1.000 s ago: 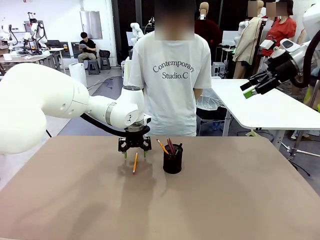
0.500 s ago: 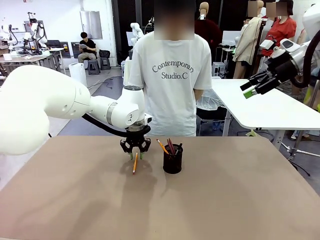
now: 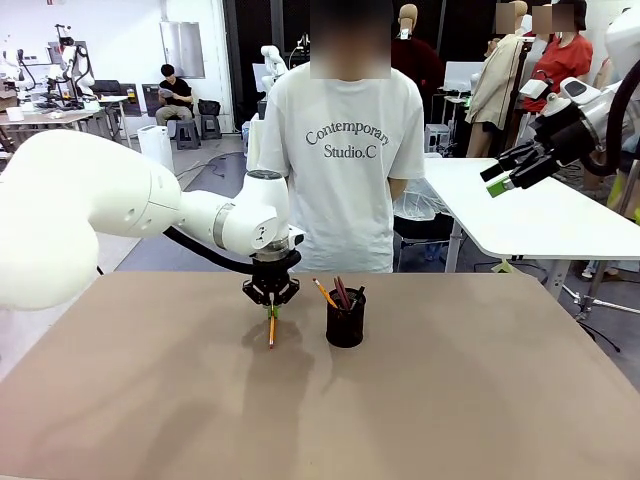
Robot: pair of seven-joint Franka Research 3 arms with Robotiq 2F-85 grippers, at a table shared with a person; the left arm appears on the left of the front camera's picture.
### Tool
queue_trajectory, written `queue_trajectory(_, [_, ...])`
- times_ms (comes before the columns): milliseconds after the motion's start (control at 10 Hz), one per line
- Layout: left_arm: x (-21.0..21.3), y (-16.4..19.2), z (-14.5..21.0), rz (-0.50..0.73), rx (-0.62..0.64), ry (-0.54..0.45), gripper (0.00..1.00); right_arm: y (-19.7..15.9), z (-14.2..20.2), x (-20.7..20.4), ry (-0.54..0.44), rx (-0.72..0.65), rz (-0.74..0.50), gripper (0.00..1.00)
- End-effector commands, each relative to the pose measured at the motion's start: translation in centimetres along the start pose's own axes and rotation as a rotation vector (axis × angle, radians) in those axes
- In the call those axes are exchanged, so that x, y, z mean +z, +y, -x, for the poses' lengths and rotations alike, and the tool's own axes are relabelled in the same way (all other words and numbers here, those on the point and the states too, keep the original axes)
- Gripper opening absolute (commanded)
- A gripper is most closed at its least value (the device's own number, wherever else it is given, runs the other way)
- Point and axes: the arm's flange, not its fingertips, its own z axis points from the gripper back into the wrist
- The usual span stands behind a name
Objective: Place the pens into the pen holder.
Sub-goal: Pick up a writing instrument from the table and place it into the Pen holder.
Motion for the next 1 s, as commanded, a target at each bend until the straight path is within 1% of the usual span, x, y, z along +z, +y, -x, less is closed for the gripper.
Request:
queue_trajectory(0, [-0.1, 1.1, 0.2, 0.018, -0.006, 0.034, 0.0, 0.1, -0.3, 0.0, -0.002, -0.013, 0.008, 1.0])
queue_trajectory(200, [0.3, 1.9, 0.6, 0.066, -0.023, 0.039, 0.0, 0.1, -0.3, 0.0, -0.002, -0.013, 0.008, 1.0])
queue_trajectory(300, [1.2, 2.8, 1.0, 0.101, -0.028, 0.034, 0.0, 0.1, -0.3, 0.0, -0.002, -0.013, 0.008, 1.0])
queue_trajectory(400, [2.4, 3.8, 1.5, 0.115, -0.06, 0.038, 0.0, 0.1, -0.3, 0.0, -0.002, -0.013, 0.008, 1.0])
queue_trajectory(500, [3.9, 4.9, 2.2, 0.141, -0.13, 0.044, 0.0, 0.1, -0.3, 0.0, -0.002, -0.013, 0.008, 1.0])
queue_trajectory(700, [6.9, 7.1, 3.4, 0.293, -0.227, -0.024, 0.0, 0.1, -0.3, 0.0, -0.002, -0.013, 0.008, 1.0])
queue_trajectory(900, [9.4, 8.5, 4.4, 0.434, -0.284, -0.094, 0.0, 0.1, -0.3, 0.0, -0.002, -0.013, 0.008, 1.0])
